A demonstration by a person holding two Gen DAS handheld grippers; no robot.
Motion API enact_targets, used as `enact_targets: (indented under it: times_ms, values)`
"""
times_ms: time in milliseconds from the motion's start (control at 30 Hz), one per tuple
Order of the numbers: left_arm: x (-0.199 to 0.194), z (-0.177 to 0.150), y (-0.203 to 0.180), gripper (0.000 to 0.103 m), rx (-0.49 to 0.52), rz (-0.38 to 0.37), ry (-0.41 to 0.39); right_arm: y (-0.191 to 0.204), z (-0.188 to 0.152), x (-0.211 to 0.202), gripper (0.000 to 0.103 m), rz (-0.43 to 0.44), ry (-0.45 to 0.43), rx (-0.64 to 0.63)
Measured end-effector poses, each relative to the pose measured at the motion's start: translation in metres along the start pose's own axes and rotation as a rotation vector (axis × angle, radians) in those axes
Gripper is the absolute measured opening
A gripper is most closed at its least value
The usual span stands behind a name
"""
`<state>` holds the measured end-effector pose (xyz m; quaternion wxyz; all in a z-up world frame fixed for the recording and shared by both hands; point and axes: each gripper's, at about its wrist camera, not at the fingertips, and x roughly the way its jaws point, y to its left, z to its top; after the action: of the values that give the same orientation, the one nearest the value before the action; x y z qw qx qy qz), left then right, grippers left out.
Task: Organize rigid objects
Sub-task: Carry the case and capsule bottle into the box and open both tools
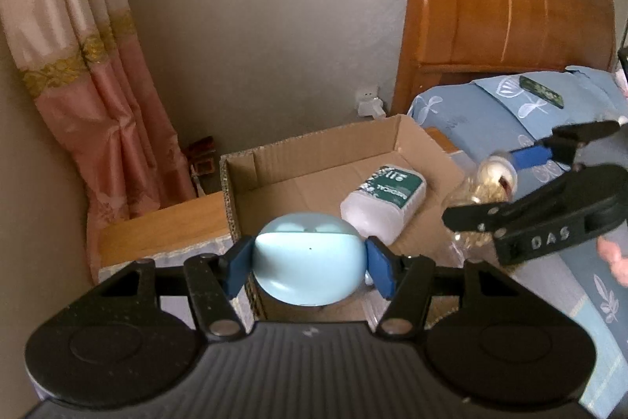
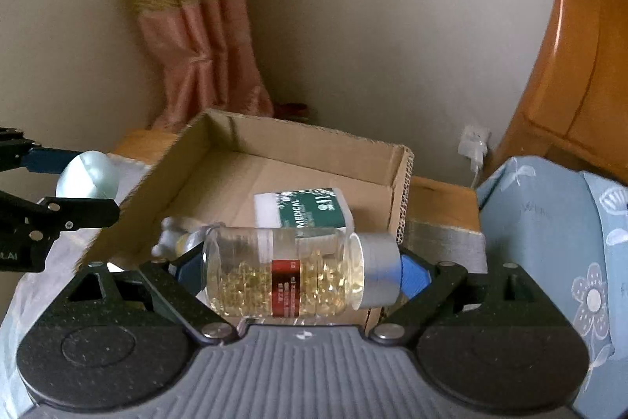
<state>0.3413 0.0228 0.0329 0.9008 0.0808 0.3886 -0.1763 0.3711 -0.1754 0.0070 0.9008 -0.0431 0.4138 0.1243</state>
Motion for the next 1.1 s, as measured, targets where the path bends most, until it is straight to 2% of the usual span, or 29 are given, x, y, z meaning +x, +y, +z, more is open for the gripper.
enact_targets:
  times_ms: [67, 200, 433, 467, 500, 567, 633, 900, 1100]
  values:
    - [0.010, 0.003, -0.002, 0.060, 0.001, 0.005, 0.010, -0.001, 0.000, 0.006, 0.103, -0.007, 0.001, 0.004]
    - [0.023, 0.004, -0.005, 0.060, -0.005, 0.013, 0.024, 0.000, -0.005, 0.003, 0.103, 0.014, -0.007, 0.001]
    - [0.039, 0.015, -0.003, 0.061, -0.016, 0.021, 0.031, 0.004, -0.020, -0.012, 0.103, -0.003, 0.005, -0.019]
    - [0.041, 0.018, -0.003, 0.065, -0.020, 0.029, 0.019, 0.004, -0.021, -0.014, 0.103, 0.000, 0.007, -0.021]
    - [0.042, 0.020, -0.002, 0.082, -0.023, 0.041, 0.010, 0.005, -0.023, -0.017, 0.103, 0.005, 0.008, -0.025]
    - [0.042, 0.023, -0.001, 0.097, -0.040, 0.083, -0.017, 0.008, -0.027, -0.022, 0.103, 0.016, 0.007, -0.034]
    - [0.038, 0.023, 0.000, 0.097, -0.049, 0.092, -0.045, 0.013, -0.031, -0.028, 0.103, 0.028, 0.010, -0.046]
    - [0.017, 0.004, -0.002, 0.097, -0.059, 0.067, -0.065, 0.031, -0.055, -0.040, 0.103, 0.092, 0.009, -0.057]
    - [-0.001, -0.019, -0.007, 0.097, -0.050, 0.068, -0.081, 0.041, -0.075, -0.043, 0.103, 0.098, 0.000, -0.036]
